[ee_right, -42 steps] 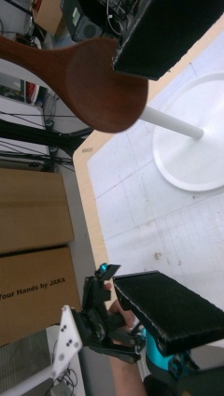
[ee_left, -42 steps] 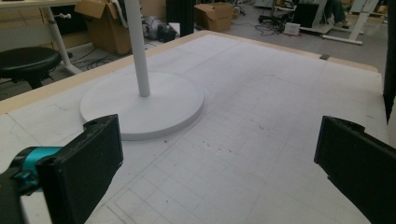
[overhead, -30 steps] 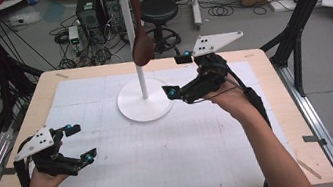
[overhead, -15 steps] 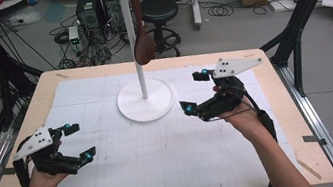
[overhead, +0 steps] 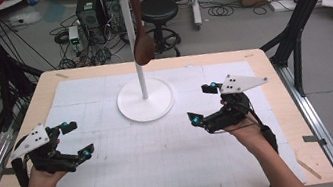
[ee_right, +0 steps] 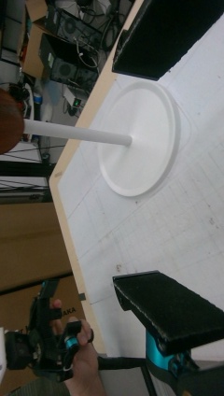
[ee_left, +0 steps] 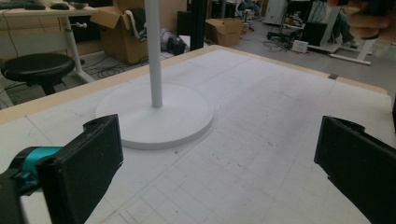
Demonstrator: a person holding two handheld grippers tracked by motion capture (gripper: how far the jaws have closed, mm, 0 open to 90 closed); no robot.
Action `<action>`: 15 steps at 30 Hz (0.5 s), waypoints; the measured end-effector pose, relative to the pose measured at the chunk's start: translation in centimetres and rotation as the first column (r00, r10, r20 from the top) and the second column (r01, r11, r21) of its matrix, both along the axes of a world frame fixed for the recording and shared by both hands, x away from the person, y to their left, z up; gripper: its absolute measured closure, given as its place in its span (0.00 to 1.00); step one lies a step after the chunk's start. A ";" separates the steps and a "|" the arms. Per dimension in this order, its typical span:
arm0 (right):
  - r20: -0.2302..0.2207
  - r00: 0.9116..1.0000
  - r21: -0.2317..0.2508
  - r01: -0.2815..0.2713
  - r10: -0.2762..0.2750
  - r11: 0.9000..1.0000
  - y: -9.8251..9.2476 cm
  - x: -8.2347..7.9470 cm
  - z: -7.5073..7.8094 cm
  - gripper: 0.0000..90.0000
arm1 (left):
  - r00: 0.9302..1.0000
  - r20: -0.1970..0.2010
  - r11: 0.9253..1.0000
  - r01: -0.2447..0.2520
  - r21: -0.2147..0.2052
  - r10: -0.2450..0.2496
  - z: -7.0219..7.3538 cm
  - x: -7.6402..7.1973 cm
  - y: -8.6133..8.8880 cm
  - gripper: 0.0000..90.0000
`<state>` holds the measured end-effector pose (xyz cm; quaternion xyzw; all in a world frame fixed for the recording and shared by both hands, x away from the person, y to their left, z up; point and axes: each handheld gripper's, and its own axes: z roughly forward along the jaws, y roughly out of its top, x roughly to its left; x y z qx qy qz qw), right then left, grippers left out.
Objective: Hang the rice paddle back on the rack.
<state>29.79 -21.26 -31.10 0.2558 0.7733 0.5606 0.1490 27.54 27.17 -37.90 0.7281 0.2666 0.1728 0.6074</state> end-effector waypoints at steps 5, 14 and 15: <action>-0.021 1.000 0.017 0.022 -0.022 1.000 -0.6 -0.2 -0.9 0.01 | 1.000 0.006 1.000 -0.007 0.006 0.007 0.0 0.1 0.0 0.02; -0.044 0.997 0.016 0.071 -0.070 0.997 -2.1 -1.5 -2.8 0.01 | 1.000 0.005 1.000 0.008 0.018 -0.008 0.0 0.0 -0.3 0.02; -0.045 0.996 0.011 0.074 -0.073 0.997 -2.2 -1.6 -3.1 0.01 | 1.000 0.003 1.000 0.010 0.020 -0.010 0.0 -0.1 -0.3 0.02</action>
